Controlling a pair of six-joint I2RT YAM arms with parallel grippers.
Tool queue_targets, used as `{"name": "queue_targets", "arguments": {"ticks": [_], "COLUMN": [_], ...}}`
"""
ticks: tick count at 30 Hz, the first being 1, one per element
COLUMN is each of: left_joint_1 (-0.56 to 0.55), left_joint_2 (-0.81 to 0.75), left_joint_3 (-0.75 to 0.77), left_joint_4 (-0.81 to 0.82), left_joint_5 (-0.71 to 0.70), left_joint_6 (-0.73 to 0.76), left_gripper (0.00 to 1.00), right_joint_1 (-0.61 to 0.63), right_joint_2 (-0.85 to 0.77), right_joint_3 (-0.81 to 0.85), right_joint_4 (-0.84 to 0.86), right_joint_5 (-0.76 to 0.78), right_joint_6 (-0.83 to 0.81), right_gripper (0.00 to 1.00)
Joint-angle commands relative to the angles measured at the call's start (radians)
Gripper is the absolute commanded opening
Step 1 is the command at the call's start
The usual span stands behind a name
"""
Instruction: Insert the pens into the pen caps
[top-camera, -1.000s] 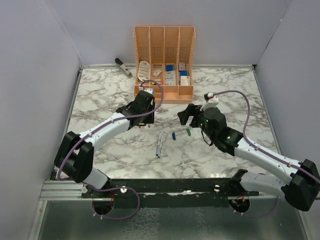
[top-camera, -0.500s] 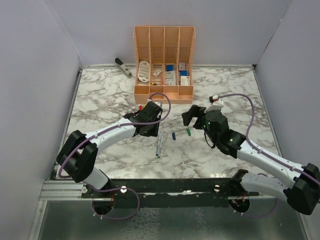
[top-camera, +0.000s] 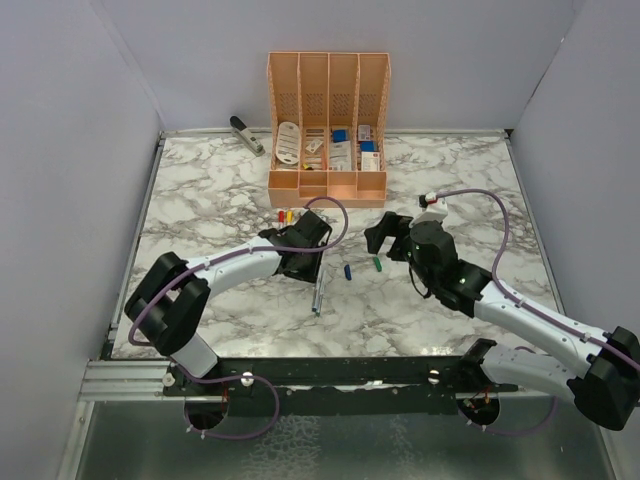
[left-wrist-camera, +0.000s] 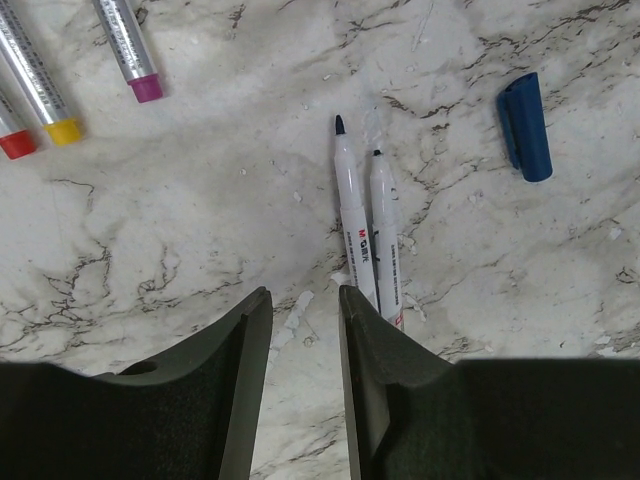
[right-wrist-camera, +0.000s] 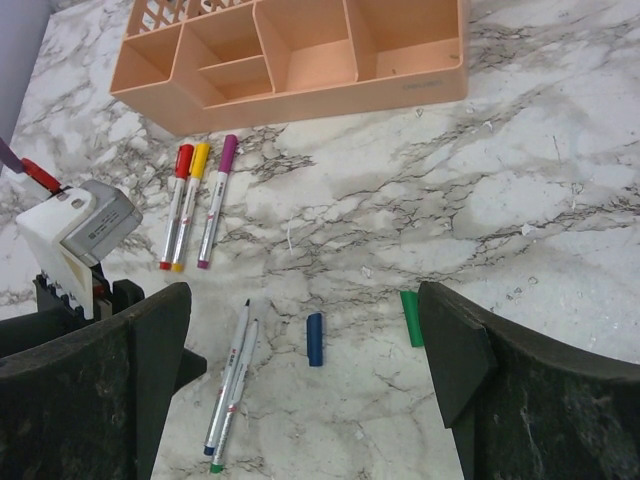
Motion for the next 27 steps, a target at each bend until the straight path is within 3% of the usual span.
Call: {"name": "queue_targets", "arguments": {"ticks": [1, 27], "left_joint_1": [-0.014, -0.026], "left_joint_2": [0.019, 0.084], "left_joint_3": [0.016, 0.049], "left_joint_4": [-0.015, 0.012], "left_joint_5": [0.02, 0.079], "left_joint_6": [0.003, 0.038], "left_gripper": [0.37, 0.38], "right_joint_1": [-0.003, -0.003], "right_joint_2": [-0.022, 0.004], "right_joint_3": [-0.009, -0.005], "right_joint_4": [-0.019, -0.009], "right_joint_5": [0.033, 0.026], "right_joint_6": [0.024, 0.038], "right_gripper": [0.94, 0.94]}}
